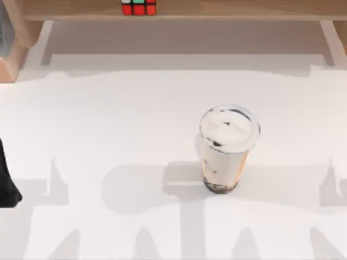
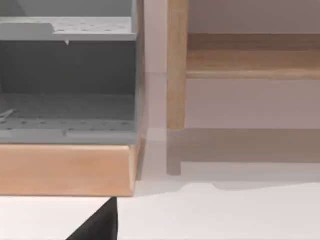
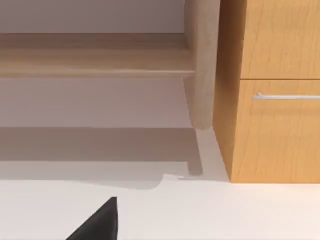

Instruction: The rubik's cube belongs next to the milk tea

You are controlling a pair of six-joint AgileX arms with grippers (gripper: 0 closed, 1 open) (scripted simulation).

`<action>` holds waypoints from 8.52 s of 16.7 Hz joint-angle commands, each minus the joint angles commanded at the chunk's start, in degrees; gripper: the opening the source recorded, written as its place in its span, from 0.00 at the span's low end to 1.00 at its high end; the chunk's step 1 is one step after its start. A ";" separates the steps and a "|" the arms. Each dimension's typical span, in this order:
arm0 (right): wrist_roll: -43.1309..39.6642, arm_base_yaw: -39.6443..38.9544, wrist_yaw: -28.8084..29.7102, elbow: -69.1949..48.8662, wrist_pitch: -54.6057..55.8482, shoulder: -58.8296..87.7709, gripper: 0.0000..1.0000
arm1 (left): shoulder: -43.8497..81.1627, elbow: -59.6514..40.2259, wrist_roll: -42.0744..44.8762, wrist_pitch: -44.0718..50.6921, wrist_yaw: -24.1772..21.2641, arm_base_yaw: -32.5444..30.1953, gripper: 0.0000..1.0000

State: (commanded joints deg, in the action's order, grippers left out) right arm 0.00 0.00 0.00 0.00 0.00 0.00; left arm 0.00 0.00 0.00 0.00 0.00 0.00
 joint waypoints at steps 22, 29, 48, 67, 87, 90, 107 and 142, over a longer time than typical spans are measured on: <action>0.00 0.00 0.00 0.00 0.00 0.00 1.00 | 95.53 -48.59 0.60 -45.35 22.81 -25.66 1.00; 0.00 0.00 0.00 0.00 0.00 0.00 1.00 | 117.70 -60.81 0.91 -56.79 28.84 -31.40 1.00; 0.00 0.00 0.00 0.00 0.00 0.00 1.00 | 127.69 -77.17 0.79 -50.88 25.43 -28.05 1.00; 0.00 0.00 0.00 0.00 0.00 0.00 1.00 | 127.69 -77.17 0.79 -50.88 25.43 -28.05 0.00; 0.00 0.00 0.00 0.00 0.00 0.00 1.00 | 122.37 -80.61 -4.13 -43.28 22.25 -27.87 0.00; 0.00 0.00 0.00 0.00 0.00 0.00 1.00 | 117.48 -83.97 -10.80 -32.44 17.39 -27.83 0.00; 0.00 0.00 0.00 0.00 0.00 0.00 1.00 | 110.98 -86.75 -33.44 60.74 -1.04 -31.90 0.00; 0.00 0.00 0.00 0.00 0.00 0.00 1.00 | 113.31 -83.35 -32.32 59.46 -0.52 -33.61 0.00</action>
State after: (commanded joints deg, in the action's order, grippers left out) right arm 0.00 0.00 0.00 0.00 0.00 0.00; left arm 113.31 -83.35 -32.32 59.46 -0.52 -33.61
